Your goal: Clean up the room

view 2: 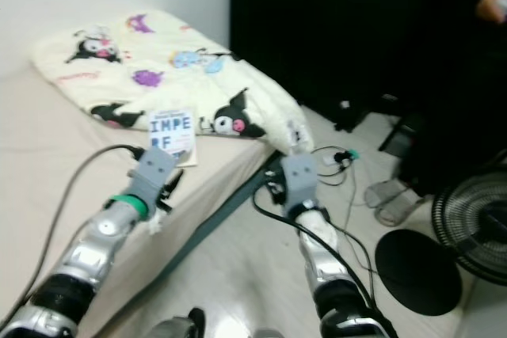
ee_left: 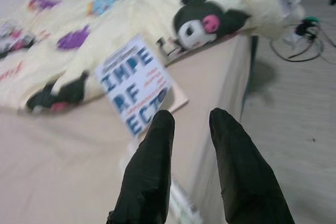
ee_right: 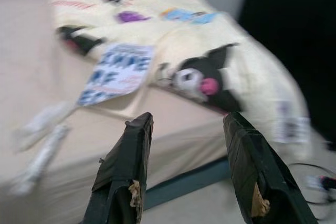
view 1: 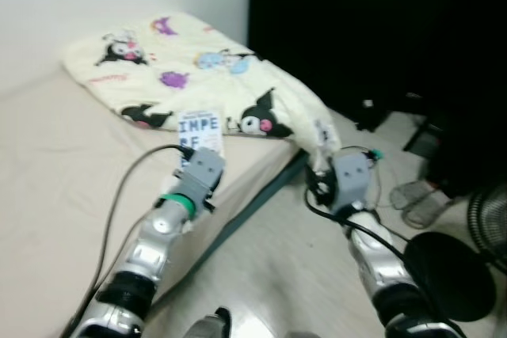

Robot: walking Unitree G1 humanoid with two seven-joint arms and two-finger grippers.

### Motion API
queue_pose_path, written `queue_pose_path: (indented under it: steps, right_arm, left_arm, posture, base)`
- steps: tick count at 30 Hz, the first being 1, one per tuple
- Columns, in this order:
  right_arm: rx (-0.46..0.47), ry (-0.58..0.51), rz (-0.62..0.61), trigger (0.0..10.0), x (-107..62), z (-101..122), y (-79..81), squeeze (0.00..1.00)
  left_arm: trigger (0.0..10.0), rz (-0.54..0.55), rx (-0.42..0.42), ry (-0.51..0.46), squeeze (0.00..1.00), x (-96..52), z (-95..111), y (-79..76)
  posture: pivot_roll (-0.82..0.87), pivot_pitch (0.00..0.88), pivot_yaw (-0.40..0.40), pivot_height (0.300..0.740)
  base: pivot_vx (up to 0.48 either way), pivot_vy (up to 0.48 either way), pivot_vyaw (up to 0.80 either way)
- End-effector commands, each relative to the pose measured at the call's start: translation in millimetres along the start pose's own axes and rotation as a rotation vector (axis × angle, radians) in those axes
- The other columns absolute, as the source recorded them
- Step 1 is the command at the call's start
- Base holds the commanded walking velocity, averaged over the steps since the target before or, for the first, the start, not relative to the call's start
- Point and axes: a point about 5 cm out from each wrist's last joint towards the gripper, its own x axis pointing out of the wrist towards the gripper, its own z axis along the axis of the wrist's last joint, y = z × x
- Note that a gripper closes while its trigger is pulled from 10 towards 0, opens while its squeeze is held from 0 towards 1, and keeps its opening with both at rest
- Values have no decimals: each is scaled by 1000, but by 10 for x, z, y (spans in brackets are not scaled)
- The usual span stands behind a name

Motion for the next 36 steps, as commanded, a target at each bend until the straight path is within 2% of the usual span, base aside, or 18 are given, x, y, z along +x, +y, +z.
queue_pose_path:
  steps: [1, 13, 19, 22, 26, 30, 36]
  right_arm:
    - [2, 18, 1, 10000, -33, -52, -5, 0]
    - [9, 8, -4, 10000, -13, -40, 7, 0]
    - [25, -18, -7, 10000, -6, -8, 13, 0]
    - [43, -44, -7, 10000, 12, 37, 29, 0]
    - [-10, -39, -25, 10000, 20, 48, 4, 0]
    - [41, -50, -28, 10000, 26, 66, -14, 0]
    - [47, -47, -29, 10000, 8, 57, -33, 0]
  left_arm:
    - [10000, -10, -10, 9, 0, -4, -24, -25]
    - [10000, -28, -44, -17, 0, 8, 49, -31]
    - [10000, -21, -47, -64, 0, 17, 129, -31]
    - [10000, -7, -54, -66, 0, 38, 150, -37]
    - [10000, -6, -59, -69, 0, 53, 168, -57]
    - [10000, -10, -64, -75, 0, 56, 187, -68]
    - [10000, -5, -66, -72, 0, 60, 184, -58]
  posture:
    - [-48, 0, 44, 740]
    - [-48, 0, 58, 740]
    - [-49, 0, 63, 740]
    - [-50, 0, 63, 740]
    - [-55, 0, 63, 740]
    - [-57, 0, 63, 740]
    - [-59, 0, 59, 740]
  base:
    - [0, 0, 781]
    - [0, 0, 781]
    - [0, 0, 781]
    - [480, 0, 148]
    - [480, 0, 609]
    - [480, 0, 594]
    - [480, 0, 0]
